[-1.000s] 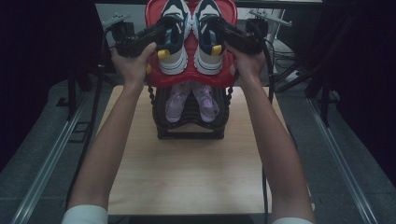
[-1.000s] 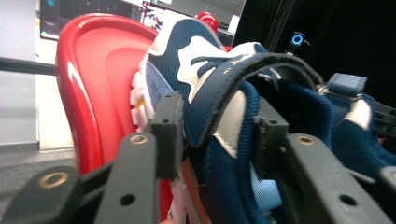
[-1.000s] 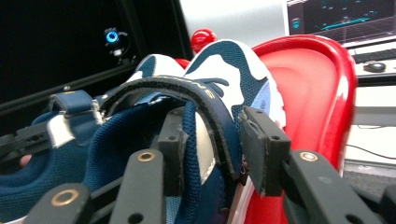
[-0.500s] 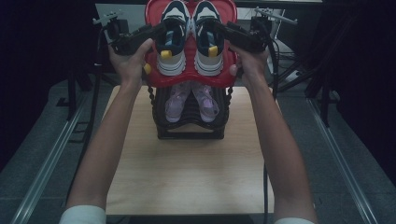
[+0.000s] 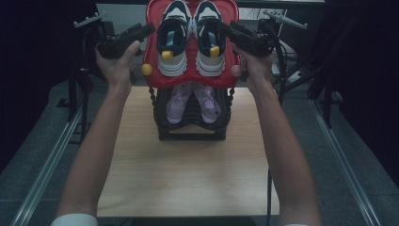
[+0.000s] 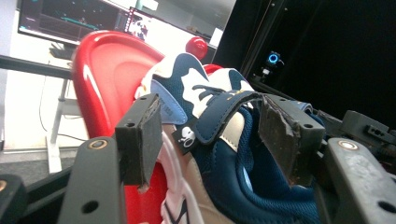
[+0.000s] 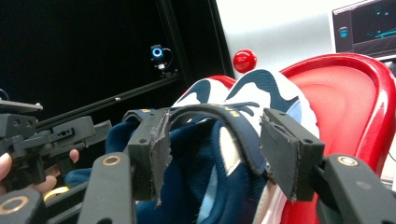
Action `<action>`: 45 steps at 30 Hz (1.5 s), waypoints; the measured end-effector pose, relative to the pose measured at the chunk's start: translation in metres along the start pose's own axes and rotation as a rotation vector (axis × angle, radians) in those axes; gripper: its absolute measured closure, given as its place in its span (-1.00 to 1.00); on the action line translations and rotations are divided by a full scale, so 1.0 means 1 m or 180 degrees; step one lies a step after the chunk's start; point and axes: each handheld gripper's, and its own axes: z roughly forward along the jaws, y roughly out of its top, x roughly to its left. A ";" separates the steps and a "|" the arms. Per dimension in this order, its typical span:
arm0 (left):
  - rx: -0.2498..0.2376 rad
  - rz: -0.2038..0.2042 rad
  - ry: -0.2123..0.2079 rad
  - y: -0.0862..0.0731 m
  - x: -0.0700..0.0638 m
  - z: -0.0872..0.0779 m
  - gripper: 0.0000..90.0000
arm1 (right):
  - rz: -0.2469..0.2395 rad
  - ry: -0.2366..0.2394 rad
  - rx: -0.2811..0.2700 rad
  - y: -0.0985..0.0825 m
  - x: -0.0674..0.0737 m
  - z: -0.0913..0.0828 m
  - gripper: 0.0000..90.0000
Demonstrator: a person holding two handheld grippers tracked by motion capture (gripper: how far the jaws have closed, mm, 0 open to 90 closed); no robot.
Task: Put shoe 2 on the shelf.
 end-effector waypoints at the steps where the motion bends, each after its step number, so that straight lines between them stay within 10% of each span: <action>1: -0.0003 -0.0006 0.0000 0.000 0.001 -0.003 -0.11 | 0.0001 0.0009 0.0006 0.000 0.001 -0.001 -0.05; 29: 0.0077 -0.0057 0.0032 -0.030 0.019 -0.051 -0.04 | -0.0180 0.0015 0.0081 -0.020 -0.016 -0.053 0.07; 45: 0.0073 -0.0144 0.0028 -0.060 0.035 -0.071 -0.04 | 0.0006 -0.0068 -0.0035 -0.062 -0.051 -0.094 0.11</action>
